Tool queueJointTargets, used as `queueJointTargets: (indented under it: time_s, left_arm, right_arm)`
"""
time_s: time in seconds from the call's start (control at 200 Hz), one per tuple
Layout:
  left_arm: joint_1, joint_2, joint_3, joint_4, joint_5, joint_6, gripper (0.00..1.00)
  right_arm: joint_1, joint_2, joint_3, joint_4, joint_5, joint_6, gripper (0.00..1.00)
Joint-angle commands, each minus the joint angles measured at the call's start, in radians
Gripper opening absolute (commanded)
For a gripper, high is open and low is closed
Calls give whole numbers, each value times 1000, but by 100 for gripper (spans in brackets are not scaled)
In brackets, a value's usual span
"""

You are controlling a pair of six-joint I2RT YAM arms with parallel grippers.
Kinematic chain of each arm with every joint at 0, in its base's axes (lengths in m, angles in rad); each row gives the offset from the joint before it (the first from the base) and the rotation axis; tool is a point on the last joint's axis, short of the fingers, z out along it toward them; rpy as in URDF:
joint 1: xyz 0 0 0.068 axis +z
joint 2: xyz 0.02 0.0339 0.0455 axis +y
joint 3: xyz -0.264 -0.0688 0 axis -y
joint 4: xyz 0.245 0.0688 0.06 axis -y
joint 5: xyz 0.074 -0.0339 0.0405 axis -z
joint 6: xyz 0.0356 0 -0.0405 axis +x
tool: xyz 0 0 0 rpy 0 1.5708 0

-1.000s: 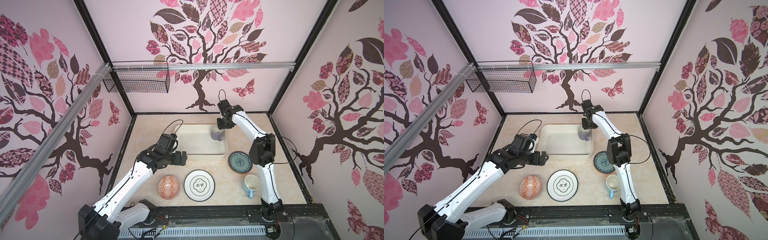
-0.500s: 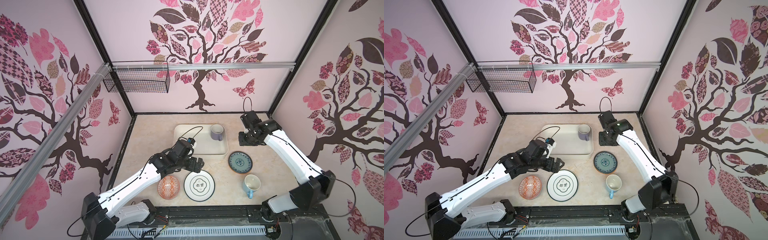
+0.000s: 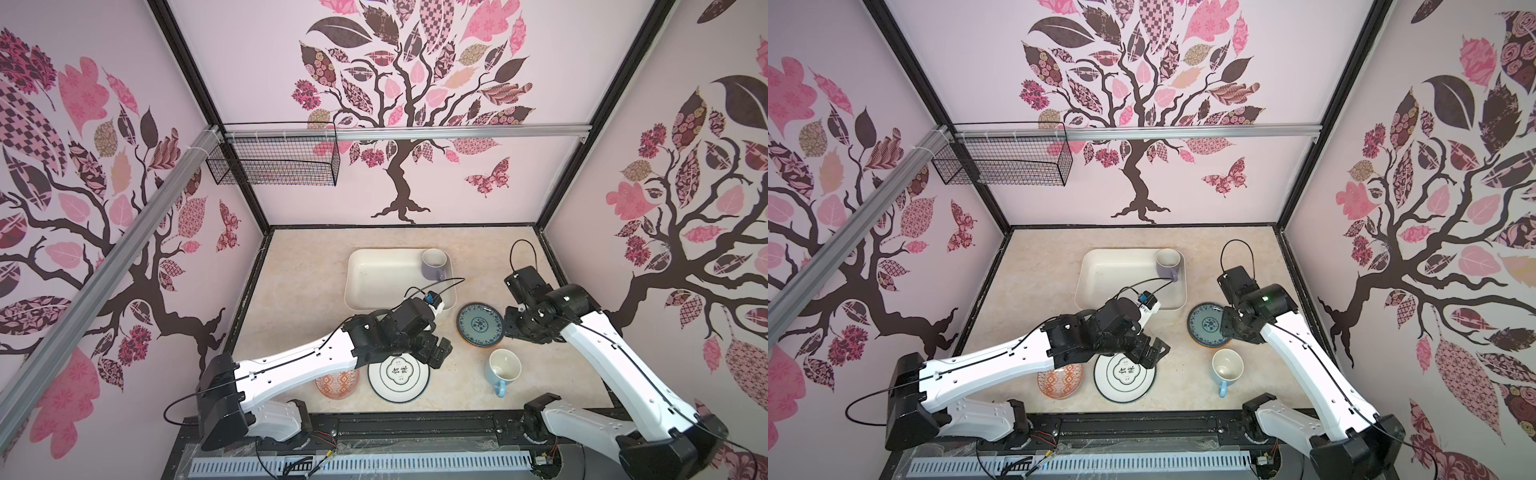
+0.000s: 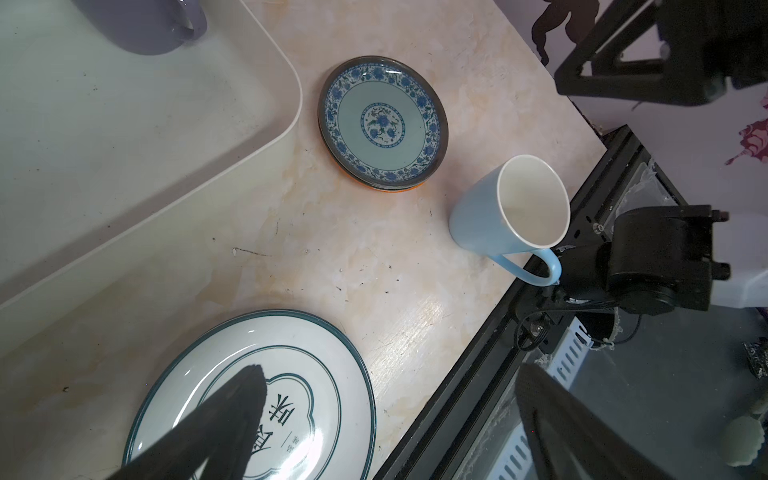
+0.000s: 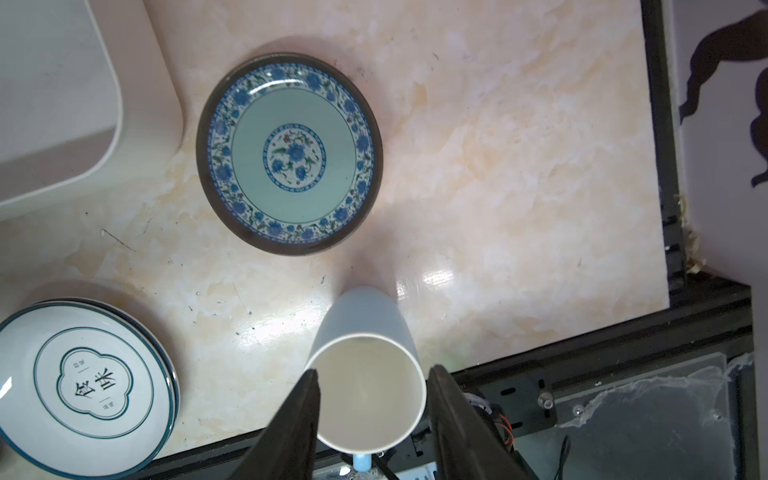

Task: Place the mixed dishes into the plastic bin
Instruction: 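Lower the right gripper and grip the light blue mug's rim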

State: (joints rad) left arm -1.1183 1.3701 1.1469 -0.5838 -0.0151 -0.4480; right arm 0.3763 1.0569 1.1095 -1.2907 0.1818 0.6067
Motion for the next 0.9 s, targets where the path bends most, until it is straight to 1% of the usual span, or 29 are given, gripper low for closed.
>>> queueJointTargets:
  time_s: [0.0, 0.08, 0.29, 0.44, 0.65, 0.725, 0.895]
  left_arm:
    - [-6, 4, 25, 16, -21, 9, 98]
    - [-9, 10, 25, 8, -22, 20, 98]
    - [-11, 2, 5, 1, -28, 38, 98]
    - [-10, 0, -10, 2, -27, 41, 98]
    - [-10, 9, -12, -3, -32, 47, 98]
    - [-9, 9, -14, -3, -40, 45, 98]
    - [-10, 2, -29, -4, -47, 46, 98]
  right_arm:
    - [3, -40, -49, -37, -18, 82, 46]
    - [3, -63, -93, -44, -17, 104, 46]
    - [3, -122, -229, -14, -58, 144, 45]
    - [5, -148, -304, 37, -114, 159, 44]
    - [6, -111, -346, 90, -122, 150, 43]
    - [6, -98, -371, 119, -125, 144, 42]
    - [5, -85, -413, 170, -144, 142, 31]
